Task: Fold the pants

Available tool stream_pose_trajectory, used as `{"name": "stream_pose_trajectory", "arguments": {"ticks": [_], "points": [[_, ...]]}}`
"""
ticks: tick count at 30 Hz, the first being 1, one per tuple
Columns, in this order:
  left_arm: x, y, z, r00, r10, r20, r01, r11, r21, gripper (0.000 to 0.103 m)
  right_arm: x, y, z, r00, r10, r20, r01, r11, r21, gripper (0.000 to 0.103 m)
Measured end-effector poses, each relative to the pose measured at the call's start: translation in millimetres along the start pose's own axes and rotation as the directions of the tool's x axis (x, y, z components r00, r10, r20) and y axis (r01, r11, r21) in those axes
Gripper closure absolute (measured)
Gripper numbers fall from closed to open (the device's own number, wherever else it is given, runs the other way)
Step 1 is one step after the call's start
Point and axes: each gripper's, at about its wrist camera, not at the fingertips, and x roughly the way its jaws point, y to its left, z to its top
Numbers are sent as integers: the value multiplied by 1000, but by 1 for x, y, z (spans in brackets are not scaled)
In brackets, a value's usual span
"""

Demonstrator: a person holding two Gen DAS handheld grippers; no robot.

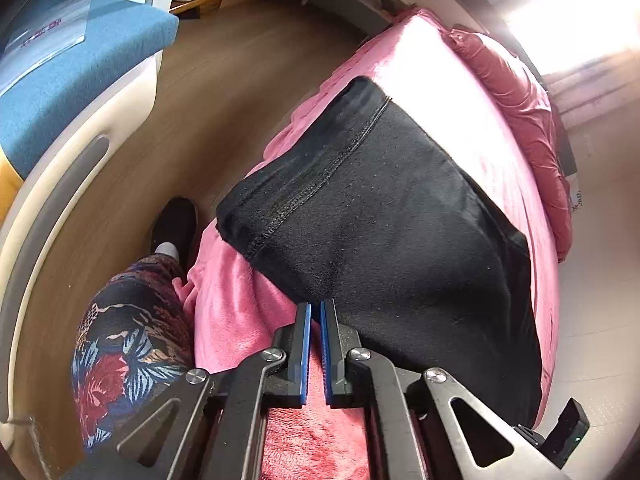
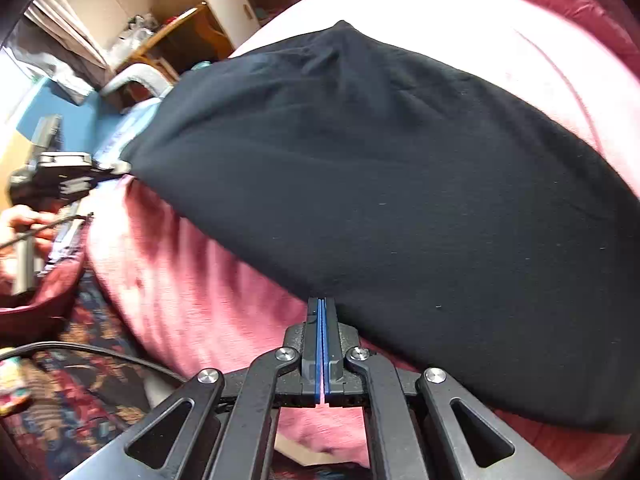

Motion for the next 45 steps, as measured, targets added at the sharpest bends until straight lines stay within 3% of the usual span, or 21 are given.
{"name": "stream_pose_trajectory", "arguments": {"ticks": [1, 4, 7, 11, 16, 18, 24, 26, 28, 29, 31, 33, 37, 41, 43, 45], "points": [[-2, 0, 0, 999, 37, 6, -37, 999, -3, 98, -4, 0, 2, 1000, 18, 6, -18, 1000, 0, 102], [-16, 4, 3, 995, 94, 39, -93, 995, -33, 82, -21, -5, 17, 996, 64, 69, -66, 997, 32, 101], [-39, -8, 9, 975, 157, 155, -160, 987, 11, 82, -30, -17, 44, 986, 93, 138, -105, 991, 81, 101], [-52, -55, 10, 965, 75, 251, -126, 973, 194, 78, -29, -31, 98, 977, 78, 198, -104, 987, 120, 72], [-13, -119, -3, 988, -45, 149, -28, 889, 457, 77, -15, -43, 168, 979, 77, 190, -102, 987, 127, 71], [5, -137, -12, 992, -52, 113, -16, 849, 528, 77, -5, -45, 192, 982, 82, 170, -104, 987, 124, 71], [40, -154, -28, 999, -33, 27, 10, 792, 610, 77, 53, -47, 245, 996, 86, 4, -86, 994, 69, 71], [49, -151, -31, 1000, -7, 15, -4, 784, 621, 77, 71, -44, 244, 985, 158, -68, -155, 987, 50, 71], [55, -145, -33, 1000, 18, 3, -16, 788, 615, 77, 72, -33, 243, 982, 177, -70, -177, 984, 2, 77], [59, -141, -33, 999, 32, -7, -21, 794, 607, 78, 66, -29, 246, 982, 185, -29, -185, 983, -16, 93], [63, -133, -35, 999, 42, -19, -23, 806, 591, 78, 51, -26, 253, 977, 204, 59, -203, 979, -17, 96], [67, -133, -36, 998, 56, -16, -36, 807, 589, 79, 57, -36, 255, 986, 146, 86, -149, 988, 32, 98], [73, -138, -38, 997, 72, -10, -52, 801, 596, 79, 96, -40, 249, 999, 40, 19, -41, 998, 51, 98], [69, -141, -38, 998, 65, -19, -41, 808, 588, 79, 96, -42, 250, 998, 39, 48, -45, 992, 115, 97], [61, -148, -37, 998, 60, 6, -51, 787, 615, 79, 78, -48, 244, 994, 63, 89, -76, 985, 155, 91], [52, -153, -35, 998, 43, 46, -62, 779, 624, 78, 53, -55, 236, 990, 44, 134, -68, 982, 178, 75]]}}
